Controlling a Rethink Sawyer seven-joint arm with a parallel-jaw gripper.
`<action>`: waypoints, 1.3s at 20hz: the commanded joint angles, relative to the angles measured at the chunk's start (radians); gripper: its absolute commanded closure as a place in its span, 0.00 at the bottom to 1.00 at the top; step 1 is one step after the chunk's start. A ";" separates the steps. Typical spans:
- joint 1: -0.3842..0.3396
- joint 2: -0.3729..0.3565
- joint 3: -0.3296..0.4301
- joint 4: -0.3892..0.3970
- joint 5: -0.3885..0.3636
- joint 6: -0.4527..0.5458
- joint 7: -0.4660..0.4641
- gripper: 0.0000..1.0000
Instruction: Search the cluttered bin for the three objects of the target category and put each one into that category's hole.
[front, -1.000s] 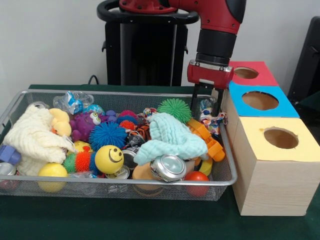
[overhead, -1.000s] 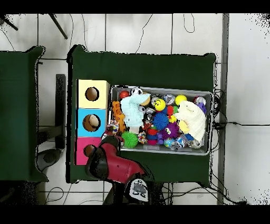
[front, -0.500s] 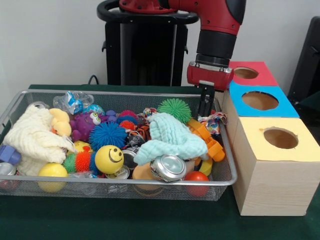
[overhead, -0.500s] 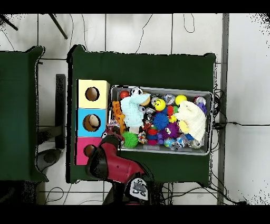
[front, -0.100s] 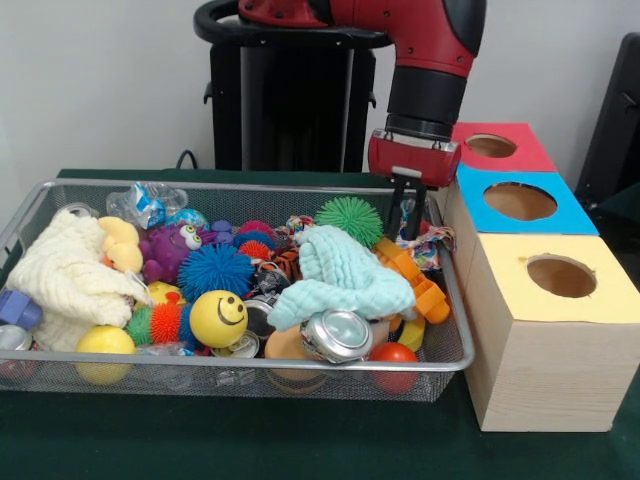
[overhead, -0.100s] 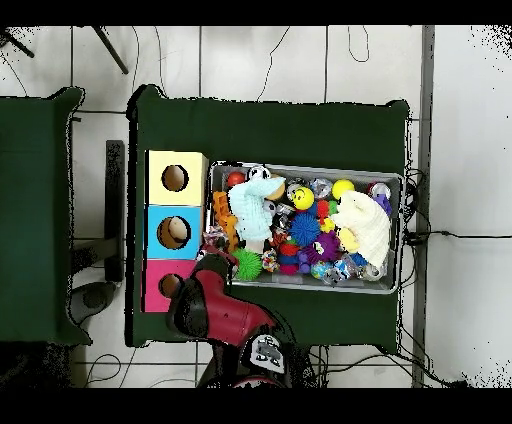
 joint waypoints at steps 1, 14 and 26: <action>-0.032 0.055 0.134 -0.062 -0.022 -0.099 0.307 0.00; -0.073 0.046 0.171 -0.046 -0.054 -0.103 0.299 0.00; -0.087 0.038 0.180 -0.034 -0.054 -0.079 0.282 1.00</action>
